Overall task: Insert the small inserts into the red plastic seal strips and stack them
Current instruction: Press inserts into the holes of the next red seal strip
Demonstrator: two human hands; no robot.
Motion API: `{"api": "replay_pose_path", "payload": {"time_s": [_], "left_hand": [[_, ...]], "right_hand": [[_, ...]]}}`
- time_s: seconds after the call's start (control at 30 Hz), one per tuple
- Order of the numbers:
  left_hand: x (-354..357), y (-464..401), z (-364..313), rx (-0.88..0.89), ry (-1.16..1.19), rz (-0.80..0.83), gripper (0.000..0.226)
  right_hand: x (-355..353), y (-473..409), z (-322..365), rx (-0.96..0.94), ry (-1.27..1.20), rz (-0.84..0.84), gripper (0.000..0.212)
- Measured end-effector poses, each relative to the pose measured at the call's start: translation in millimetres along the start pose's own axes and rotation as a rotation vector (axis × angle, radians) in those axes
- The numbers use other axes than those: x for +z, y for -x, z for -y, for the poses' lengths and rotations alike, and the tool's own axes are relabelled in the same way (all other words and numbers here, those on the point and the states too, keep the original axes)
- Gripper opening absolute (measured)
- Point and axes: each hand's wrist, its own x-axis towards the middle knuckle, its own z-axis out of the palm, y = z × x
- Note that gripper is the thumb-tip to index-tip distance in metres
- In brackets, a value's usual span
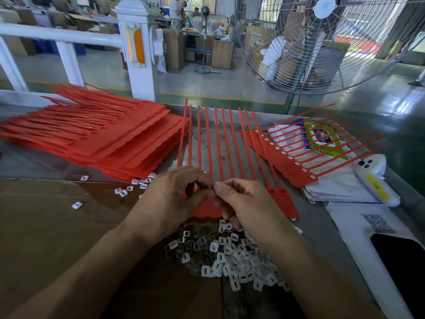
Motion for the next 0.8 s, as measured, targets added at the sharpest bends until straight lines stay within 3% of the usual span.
{"api": "replay_pose_path", "payload": {"time_s": [0.47, 0.8], "left_hand": [[-3, -1, 0, 0.035, -0.054, 0.000, 0.015], [-22, -6, 41, -0.283, -0.122, -0.108, 0.014]], "right_hand": [[-2, 2, 1, -0.075, 0.093, 0.002, 0.020], [3, 5, -1, -0.202, 0.398, -0.034, 0.013]]}}
